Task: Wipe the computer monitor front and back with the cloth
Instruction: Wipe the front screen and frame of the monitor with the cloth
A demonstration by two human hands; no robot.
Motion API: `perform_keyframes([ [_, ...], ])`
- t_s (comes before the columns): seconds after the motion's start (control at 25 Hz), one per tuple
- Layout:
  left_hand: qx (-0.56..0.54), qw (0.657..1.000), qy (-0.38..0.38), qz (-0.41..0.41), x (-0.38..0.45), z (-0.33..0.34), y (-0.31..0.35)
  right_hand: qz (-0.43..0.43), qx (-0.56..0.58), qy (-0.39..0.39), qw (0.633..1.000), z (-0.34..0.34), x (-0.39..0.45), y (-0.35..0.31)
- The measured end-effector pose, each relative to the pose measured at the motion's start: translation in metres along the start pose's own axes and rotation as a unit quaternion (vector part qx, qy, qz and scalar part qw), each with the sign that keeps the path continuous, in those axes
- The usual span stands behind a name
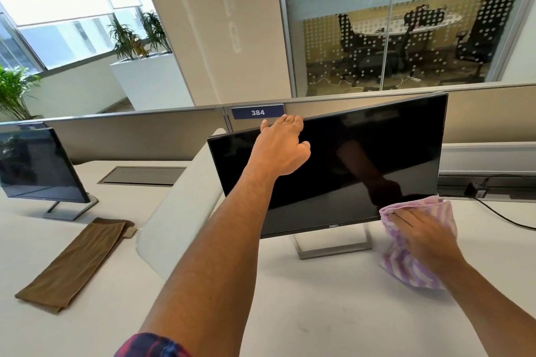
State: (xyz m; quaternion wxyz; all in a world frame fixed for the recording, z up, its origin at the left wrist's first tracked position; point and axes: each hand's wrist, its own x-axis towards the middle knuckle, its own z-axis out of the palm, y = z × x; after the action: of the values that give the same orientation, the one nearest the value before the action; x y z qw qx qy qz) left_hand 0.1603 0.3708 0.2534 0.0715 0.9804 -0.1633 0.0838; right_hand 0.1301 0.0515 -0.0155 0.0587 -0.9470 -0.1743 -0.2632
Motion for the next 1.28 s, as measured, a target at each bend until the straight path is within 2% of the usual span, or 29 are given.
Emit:
perform_keyframes([
  [0.12, 0.007, 1.0, 0.005, -0.001, 0.001, 0.0, 0.0, 0.008, 0.012, 0.028, 1.0, -0.007, 0.002, -0.036],
  [0.32, 0.017, 1.0, 0.012, 0.0, 0.002, 0.003, 0.001, -0.083, 0.079, 0.035, 0.993, 0.032, 0.026, -0.122],
  [0.48, 0.018, 1.0, 0.01, -0.007, 0.002, 0.004, 0.0, -0.123, 0.113, 0.024, 0.986, 0.045, 0.048, -0.19],
  [0.6, 0.022, 1.0, 0.008, 0.002, 0.001, 0.001, -0.001, -0.158, 0.085, -0.008, 0.984, 0.03, 0.049, -0.176],
  [0.68, 0.018, 1.0, 0.003, 0.006, -0.001, 0.0, -0.002, -0.149, 0.078, -0.033, 0.985, 0.027, 0.041, -0.142],
  [0.72, 0.015, 1.0, 0.001, 0.007, -0.001, -0.001, -0.003, -0.14, 0.082, -0.021, 0.987, 0.026, 0.036, -0.12],
  [0.84, 0.012, 1.0, -0.002, 0.008, -0.001, -0.001, -0.004, -0.071, 0.064, 0.019, 0.995, 0.015, 0.019, -0.052],
  [1.0, 0.018, 1.0, -0.007, 0.01, 0.001, -0.001, -0.005, 0.12, 0.024, 0.048, 0.991, -0.003, -0.002, 0.024],
  [1.12, 0.023, 1.0, -0.009, 0.013, 0.002, -0.001, -0.005, 0.222, 0.037, 0.061, 0.972, -0.015, -0.004, 0.024],
  [1.2, 0.028, 0.999, -0.013, 0.014, 0.001, -0.002, -0.006, 0.328, 0.086, 0.097, 0.936, -0.012, 0.003, 0.008],
  [1.28, 0.028, 0.999, -0.017, 0.014, 0.001, -0.002, -0.006, 0.385, 0.114, 0.105, 0.91, -0.002, 0.012, -0.015],
])
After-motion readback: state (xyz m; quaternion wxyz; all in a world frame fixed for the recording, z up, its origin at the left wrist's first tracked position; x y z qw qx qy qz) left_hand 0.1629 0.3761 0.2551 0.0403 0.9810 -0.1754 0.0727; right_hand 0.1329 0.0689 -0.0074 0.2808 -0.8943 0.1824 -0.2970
